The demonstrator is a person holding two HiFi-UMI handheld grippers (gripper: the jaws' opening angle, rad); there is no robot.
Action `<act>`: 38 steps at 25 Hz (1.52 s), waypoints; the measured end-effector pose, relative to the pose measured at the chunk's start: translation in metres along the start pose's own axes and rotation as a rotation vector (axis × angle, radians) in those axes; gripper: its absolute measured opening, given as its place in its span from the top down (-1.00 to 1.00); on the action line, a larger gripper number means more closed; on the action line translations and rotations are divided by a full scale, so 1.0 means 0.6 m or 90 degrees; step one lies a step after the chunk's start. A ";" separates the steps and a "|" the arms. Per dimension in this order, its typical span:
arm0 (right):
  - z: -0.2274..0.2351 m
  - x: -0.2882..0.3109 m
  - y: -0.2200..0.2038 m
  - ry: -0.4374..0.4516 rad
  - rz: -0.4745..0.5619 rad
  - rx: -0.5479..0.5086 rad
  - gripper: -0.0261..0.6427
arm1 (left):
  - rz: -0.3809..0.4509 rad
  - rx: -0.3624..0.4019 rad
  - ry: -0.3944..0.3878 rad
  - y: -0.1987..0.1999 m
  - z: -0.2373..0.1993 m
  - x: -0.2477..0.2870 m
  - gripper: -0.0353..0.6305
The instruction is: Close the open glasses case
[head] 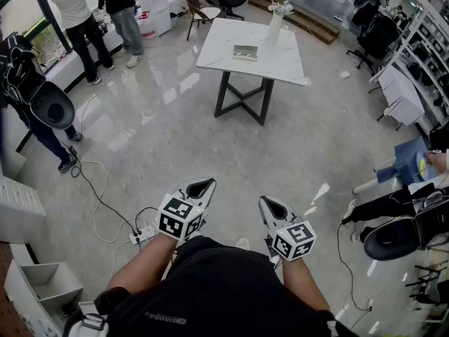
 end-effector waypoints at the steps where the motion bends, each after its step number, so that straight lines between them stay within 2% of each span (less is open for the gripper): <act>1: -0.001 0.000 0.000 0.000 -0.001 0.000 0.92 | -0.001 0.001 0.000 -0.001 0.001 -0.001 0.88; 16: -0.001 0.007 -0.006 0.008 -0.011 0.003 0.92 | -0.009 0.008 -0.001 0.000 -0.004 0.001 0.88; 24: -0.020 0.020 -0.017 0.020 -0.026 -0.006 0.92 | -0.014 0.004 0.019 -0.007 -0.026 -0.014 0.88; 28: -0.032 0.024 -0.016 0.009 -0.027 -0.029 0.92 | -0.017 0.004 0.009 -0.014 -0.026 -0.020 0.88; 38: -0.073 0.039 -0.010 -0.006 -0.015 -0.024 0.92 | -0.017 0.003 -0.013 -0.018 -0.049 -0.052 0.88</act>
Point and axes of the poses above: the fingertips, and each gripper's own axes: x forward along the fingers, z to its right, y out of its top, the point moved 10 cm from there along -x, backward along the fingers, and after that the axes turned 14 degrees about -y, right-handed, at the moved point
